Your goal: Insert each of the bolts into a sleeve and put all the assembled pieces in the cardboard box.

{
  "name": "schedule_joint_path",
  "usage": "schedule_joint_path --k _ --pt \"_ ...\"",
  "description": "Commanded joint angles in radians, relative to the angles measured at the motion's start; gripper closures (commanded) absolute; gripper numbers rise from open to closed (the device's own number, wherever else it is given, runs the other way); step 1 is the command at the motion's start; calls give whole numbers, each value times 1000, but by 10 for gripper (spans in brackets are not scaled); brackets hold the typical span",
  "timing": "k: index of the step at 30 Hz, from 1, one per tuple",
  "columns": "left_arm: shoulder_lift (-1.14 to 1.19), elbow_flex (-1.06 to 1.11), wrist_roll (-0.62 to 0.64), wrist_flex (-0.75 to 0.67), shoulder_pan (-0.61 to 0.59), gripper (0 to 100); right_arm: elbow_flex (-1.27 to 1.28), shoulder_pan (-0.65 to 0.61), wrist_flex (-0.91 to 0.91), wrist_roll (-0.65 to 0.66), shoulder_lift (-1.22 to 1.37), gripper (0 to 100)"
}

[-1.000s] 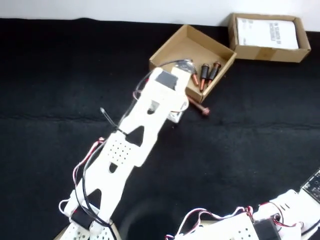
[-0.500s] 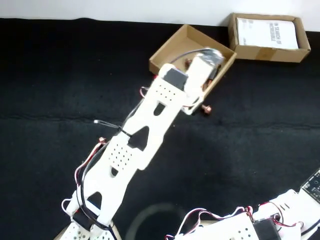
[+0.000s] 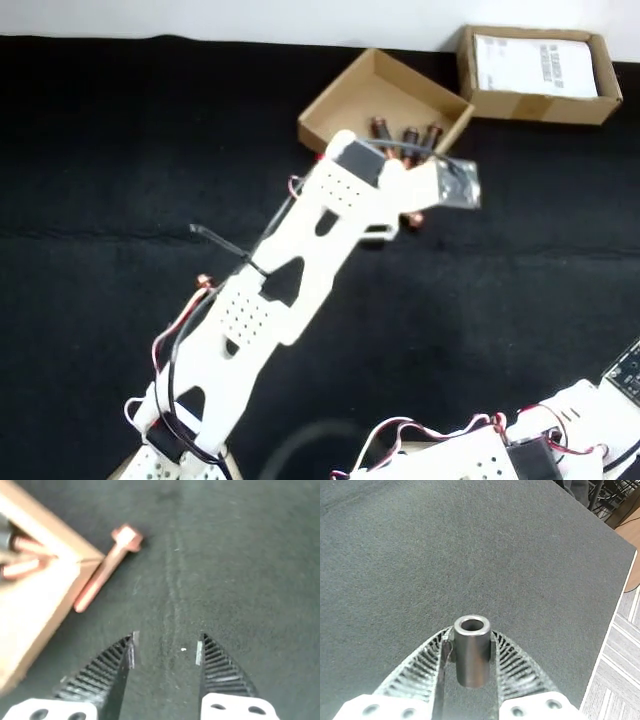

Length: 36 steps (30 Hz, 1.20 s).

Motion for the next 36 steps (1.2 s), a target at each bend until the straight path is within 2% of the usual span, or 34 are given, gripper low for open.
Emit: schedule_joint_path --k 1,5,9,24,28,31,34,36 --pt "-61 -18 -106 -55 15 804 -19 12 -21 32 -7 991" --pt "22 -24 -175 -196 1 804 -22 12 -21 38 -7 991" --pt "124 -24 -189 -345 -13 804 -22 12 -22 66 -7 991" --pt "242 -18 -189 -617 -10 805 -22 5 -24 109 -7 991" --pt "315 -19 -219 -746 -8 806 -22 15 -22 112 -7 991" --pt "392 -19 -308 -813 -12 865 -22 39 -19 150 -7 991" --pt "447 -25 -399 -822 -12 976 -22 70 -19 153 -7 991" --pt "452 -25 -427 -821 -13 989 -22 88 -19 153 -7 991"
